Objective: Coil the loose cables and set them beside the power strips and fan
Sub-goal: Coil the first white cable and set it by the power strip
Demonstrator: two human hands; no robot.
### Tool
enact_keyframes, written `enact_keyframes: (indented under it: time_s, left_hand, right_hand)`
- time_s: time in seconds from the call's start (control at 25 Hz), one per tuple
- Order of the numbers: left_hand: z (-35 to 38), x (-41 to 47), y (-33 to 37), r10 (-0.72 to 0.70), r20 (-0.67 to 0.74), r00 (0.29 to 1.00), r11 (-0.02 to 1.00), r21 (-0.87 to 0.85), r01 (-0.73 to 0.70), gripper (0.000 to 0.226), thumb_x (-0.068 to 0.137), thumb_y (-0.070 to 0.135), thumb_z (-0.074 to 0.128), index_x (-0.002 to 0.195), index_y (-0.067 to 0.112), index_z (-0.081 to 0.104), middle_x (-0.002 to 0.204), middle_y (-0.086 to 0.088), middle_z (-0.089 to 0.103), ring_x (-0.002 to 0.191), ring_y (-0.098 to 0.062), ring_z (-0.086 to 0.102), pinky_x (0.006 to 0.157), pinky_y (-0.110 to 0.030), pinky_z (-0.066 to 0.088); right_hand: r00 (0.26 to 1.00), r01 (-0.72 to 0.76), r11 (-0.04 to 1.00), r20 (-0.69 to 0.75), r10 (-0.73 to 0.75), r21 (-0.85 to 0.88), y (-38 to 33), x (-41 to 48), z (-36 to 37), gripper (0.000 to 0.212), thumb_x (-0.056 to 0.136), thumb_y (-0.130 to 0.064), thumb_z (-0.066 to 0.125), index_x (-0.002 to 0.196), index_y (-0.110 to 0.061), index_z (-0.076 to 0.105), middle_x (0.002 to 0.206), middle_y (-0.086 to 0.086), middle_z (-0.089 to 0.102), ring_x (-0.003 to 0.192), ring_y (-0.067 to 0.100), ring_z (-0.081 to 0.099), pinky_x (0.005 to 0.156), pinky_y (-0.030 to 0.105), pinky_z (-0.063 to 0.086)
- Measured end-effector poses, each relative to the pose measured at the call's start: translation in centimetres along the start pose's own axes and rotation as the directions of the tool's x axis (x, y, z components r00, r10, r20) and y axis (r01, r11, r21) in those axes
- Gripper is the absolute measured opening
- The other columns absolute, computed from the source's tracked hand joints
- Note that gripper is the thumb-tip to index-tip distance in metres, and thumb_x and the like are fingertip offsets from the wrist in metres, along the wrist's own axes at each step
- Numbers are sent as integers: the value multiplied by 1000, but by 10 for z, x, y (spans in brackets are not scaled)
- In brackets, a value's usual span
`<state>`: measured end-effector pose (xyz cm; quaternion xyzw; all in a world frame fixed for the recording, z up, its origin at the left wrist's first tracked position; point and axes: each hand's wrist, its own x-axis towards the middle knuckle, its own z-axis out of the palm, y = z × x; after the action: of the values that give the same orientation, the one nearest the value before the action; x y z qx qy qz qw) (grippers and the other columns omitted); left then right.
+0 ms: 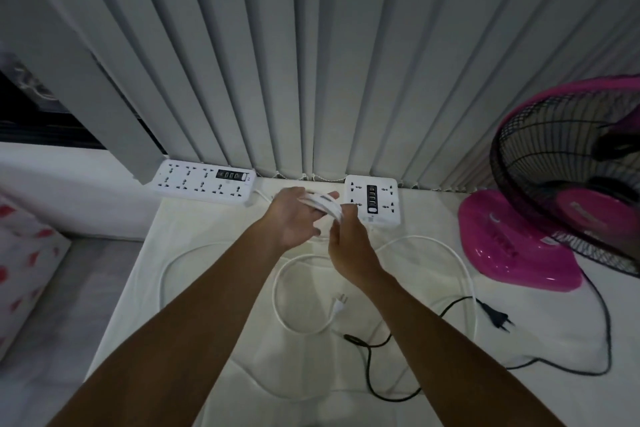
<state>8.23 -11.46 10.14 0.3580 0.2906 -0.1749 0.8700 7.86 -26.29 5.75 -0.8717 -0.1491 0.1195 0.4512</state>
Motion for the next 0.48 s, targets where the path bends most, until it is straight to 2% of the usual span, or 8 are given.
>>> enact_keyframes:
  time_s: [0.08, 0.12, 0.2, 0.24, 0.28, 0.32, 0.4, 0.48]
  left_hand:
    - [-17, -1, 19, -92, -25, 995, 941, 326, 96, 59, 96, 51, 26, 117, 10, 61, 124, -15, 69, 112, -27, 60, 102, -48, 32]
    - [-25, -2, 29, -61, -77, 995, 857, 507, 91, 64, 95, 58, 28, 108, 10, 67, 113, -16, 74, 104, -29, 67, 96, -43, 40]
    - [-39, 2, 45, 258, -128, 958, 576, 816, -46, 58, 94, 61, 39, 86, 14, 71, 82, -12, 78, 83, -25, 74, 77, -34, 50]
    - [-43, 6, 51, 485, -65, 872, 379, 914, -143, 50, 93, 59, 46, 82, 15, 69, 74, -6, 77, 76, -19, 73, 72, -30, 51]
    - [-44, 11, 55, 635, 65, 770, 201, 949, -245, 42, 93, 55, 51, 87, 16, 67, 79, -3, 76, 78, -14, 71, 72, -28, 51]
    - [-43, 18, 57, 665, 208, 717, 72, 938, -339, 38, 93, 52, 54, 100, 16, 64, 94, -3, 74, 88, -13, 68, 79, -29, 51]
    - [-38, 37, 56, 524, 392, 756, -77, 906, -416, 52, 94, 53, 52, 128, 14, 53, 125, -7, 63, 113, -18, 59, 96, -31, 47]
    - [-38, 59, 51, 441, 441, 782, -158, 895, -417, 53, 97, 50, 48, 129, 8, 50, 123, -12, 63, 112, -25, 60, 90, -31, 45]
  right_hand:
    - [999, -9, 997, 31, 11, -73, 2, 22, -11, 18, 99, -1, 38, 111, -15, 38, 91, 3, 57, 79, 20, 61, 68, 31, 38]
    - [999, -11, 993, 48, 17, -118, 2, 33, -17, 20, 97, 2, 37, 111, -12, 38, 94, 5, 56, 84, 26, 60, 70, 32, 38]
    - [993, -3, 978, 118, 28, -209, 1, 55, -28, 23, 93, 5, 37, 107, -13, 37, 88, 1, 50, 83, 26, 55, 70, 33, 35]
    - [985, 18, 967, 170, 26, -255, 0, 64, -32, 23, 93, 5, 37, 105, -15, 36, 82, -1, 47, 77, 23, 52, 67, 33, 34]
    - [973, 49, 952, 229, 23, -302, -3, 72, -35, 23, 93, 3, 38, 105, -17, 35, 79, -1, 46, 71, 19, 50, 64, 33, 33]
    - [957, 91, 935, 290, 13, -343, -7, 81, -36, 22, 94, 1, 39, 106, -18, 36, 77, 1, 47, 68, 16, 49, 61, 35, 33]
    - [926, 150, 917, 378, 1, -370, -13, 99, -36, 20, 97, -4, 39, 111, -18, 37, 79, 5, 52, 69, 20, 54, 59, 40, 40]
    - [927, 100, 949, 375, 21, -300, -16, 115, -34, 17, 100, -11, 40, 115, -19, 43, 87, 8, 63, 76, 24, 65, 64, 39, 50]
